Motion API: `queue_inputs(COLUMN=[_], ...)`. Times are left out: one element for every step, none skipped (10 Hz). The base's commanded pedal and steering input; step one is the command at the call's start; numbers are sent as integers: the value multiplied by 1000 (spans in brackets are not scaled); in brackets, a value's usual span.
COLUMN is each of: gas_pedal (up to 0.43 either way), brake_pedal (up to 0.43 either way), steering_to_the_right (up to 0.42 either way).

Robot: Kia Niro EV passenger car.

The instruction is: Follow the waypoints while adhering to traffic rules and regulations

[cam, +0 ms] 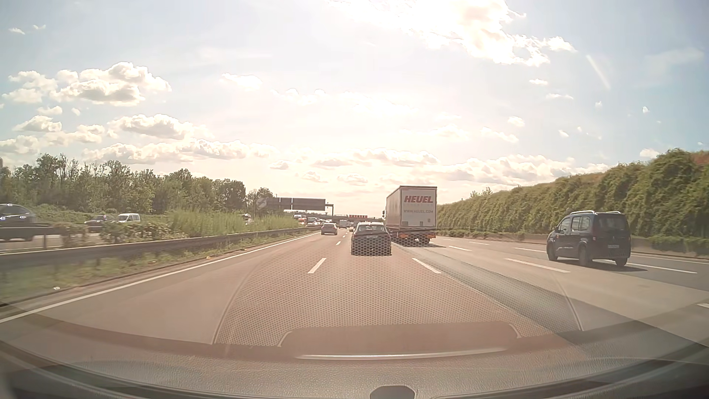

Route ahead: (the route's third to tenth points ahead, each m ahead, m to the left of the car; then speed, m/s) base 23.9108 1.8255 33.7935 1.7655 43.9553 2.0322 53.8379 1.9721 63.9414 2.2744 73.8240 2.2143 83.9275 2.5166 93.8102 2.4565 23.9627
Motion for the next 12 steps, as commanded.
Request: queue_inputs(gas_pedal=[138,138,138,138,138,138,150,150,150,150,150,150], brake_pedal=[0,0,0,0,0,0,0,0,0,0,0,0], steering_to_the_right=[-1,-1,-1,-1,0,0,0,0,0,0,0,0])
